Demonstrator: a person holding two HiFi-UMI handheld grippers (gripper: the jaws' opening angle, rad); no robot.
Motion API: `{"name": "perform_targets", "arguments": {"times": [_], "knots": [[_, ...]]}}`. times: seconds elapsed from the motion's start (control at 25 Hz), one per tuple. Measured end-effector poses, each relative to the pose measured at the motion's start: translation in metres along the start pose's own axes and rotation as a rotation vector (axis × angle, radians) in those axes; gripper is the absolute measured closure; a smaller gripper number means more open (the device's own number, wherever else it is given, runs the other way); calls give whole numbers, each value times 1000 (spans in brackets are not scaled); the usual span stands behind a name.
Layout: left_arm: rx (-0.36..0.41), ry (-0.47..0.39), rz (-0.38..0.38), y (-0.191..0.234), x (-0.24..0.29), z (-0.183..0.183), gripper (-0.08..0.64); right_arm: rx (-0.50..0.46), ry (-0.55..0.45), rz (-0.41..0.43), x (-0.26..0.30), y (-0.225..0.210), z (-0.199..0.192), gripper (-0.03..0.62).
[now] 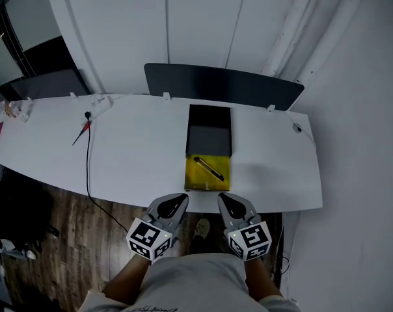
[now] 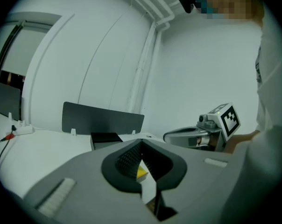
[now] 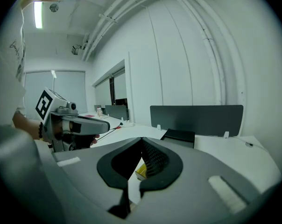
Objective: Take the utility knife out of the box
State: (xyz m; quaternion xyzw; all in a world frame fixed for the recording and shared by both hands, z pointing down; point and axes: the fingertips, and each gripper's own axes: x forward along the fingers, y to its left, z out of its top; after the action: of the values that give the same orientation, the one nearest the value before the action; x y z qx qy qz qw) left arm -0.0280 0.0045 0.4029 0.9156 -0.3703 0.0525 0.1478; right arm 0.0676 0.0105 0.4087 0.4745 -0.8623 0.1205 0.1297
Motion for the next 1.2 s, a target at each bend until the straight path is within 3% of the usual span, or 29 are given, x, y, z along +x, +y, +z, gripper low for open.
{"name": "perform_targets", "arguments": {"times": [0.72,1.2], "knots": [[11,-16,96,22,90,41,558,-12,-15,88,41,-96,31,578],[11,21,76,33,96,40,558,-3,36,78,50,-101,24,578]]}}
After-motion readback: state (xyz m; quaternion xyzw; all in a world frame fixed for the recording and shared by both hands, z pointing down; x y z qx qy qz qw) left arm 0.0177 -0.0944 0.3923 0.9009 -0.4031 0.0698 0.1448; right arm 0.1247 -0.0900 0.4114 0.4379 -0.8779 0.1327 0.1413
